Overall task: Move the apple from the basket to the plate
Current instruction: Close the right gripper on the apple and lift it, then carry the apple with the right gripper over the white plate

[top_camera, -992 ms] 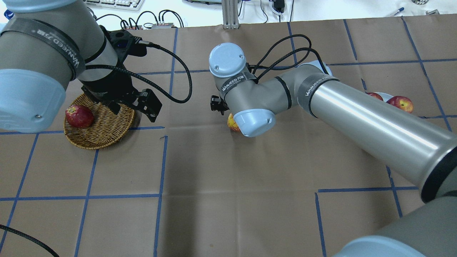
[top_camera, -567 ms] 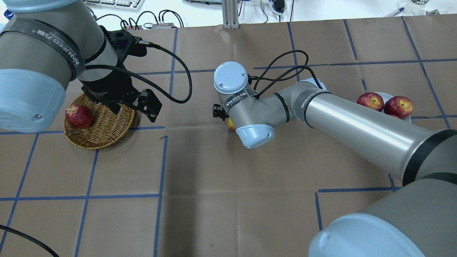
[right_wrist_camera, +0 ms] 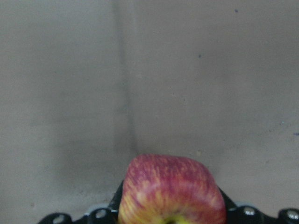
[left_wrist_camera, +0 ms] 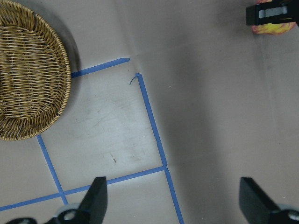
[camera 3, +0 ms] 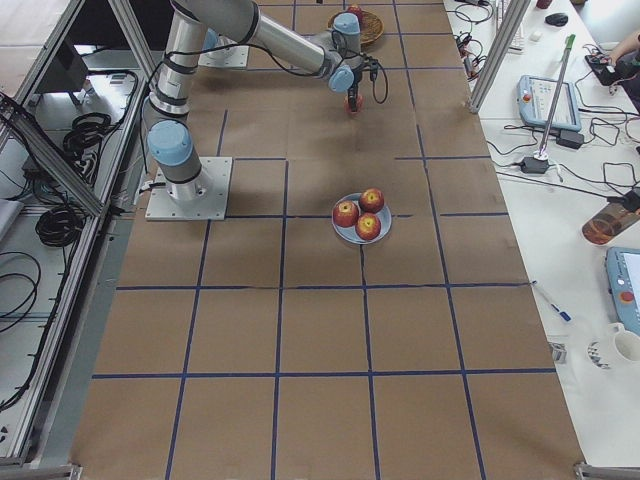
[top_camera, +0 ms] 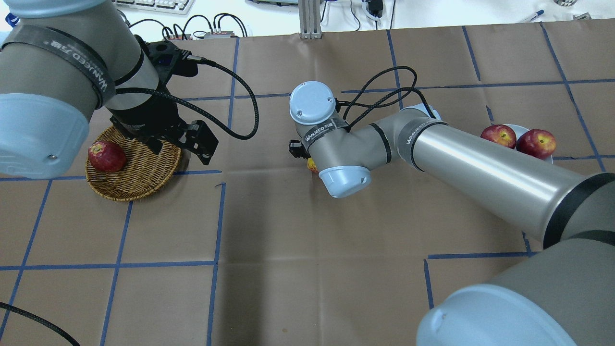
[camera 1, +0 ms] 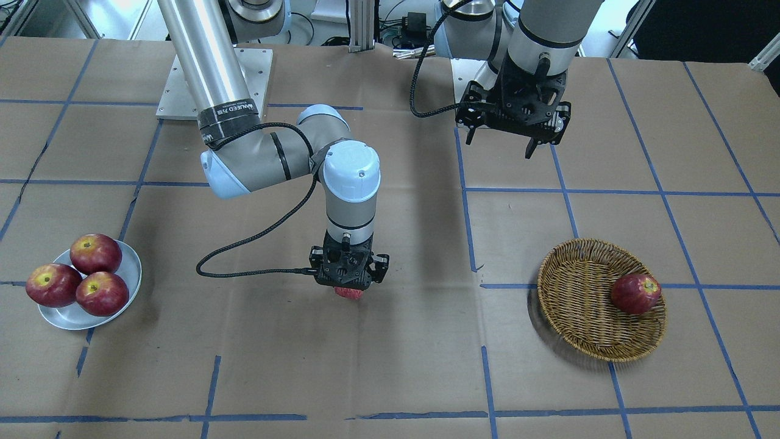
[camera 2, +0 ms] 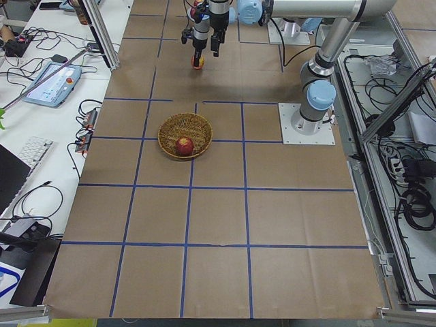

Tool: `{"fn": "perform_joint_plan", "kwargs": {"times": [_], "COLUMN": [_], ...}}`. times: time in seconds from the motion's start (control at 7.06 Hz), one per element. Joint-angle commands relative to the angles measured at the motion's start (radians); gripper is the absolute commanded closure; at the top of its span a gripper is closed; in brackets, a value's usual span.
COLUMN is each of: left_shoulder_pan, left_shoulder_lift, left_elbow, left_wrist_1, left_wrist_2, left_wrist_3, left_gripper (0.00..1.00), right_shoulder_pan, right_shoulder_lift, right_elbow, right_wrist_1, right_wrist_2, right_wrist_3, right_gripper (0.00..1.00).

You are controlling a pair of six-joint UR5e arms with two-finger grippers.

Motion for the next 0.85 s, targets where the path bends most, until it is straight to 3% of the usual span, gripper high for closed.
{"fn": "perform_joint_plan", "kwargs": {"times": [0.0, 0.28, 0.71], "left_shoulder_pan": [0.0, 0.0, 0.0], "left_shoulder_lift": [0.0, 0.0, 0.0], "left_elbow": [0.0, -0.001, -0.001], "left_wrist_1": [0.0, 0.0, 0.0], "left_wrist_2": [-0.001, 0.001, 0.001], "left_wrist_3": [0.0, 0.001, 0.006], "left_gripper": [0.01, 0.01, 0.01], "right_shoulder_pan": [-0.018, -0.217, -0.532], "right_shoulder_lift": [-0.1, -0.273, -0.416], "right_elbow": [-0.055, -0.064, 0.028], "right_wrist_1": [0.155, 0.393, 0.422], "right_wrist_2": [0.0, 0.006, 0.009], "right_wrist_3": [-0.001, -0.212, -0.638], "right_gripper": [0.45, 0.45, 0.45]}}
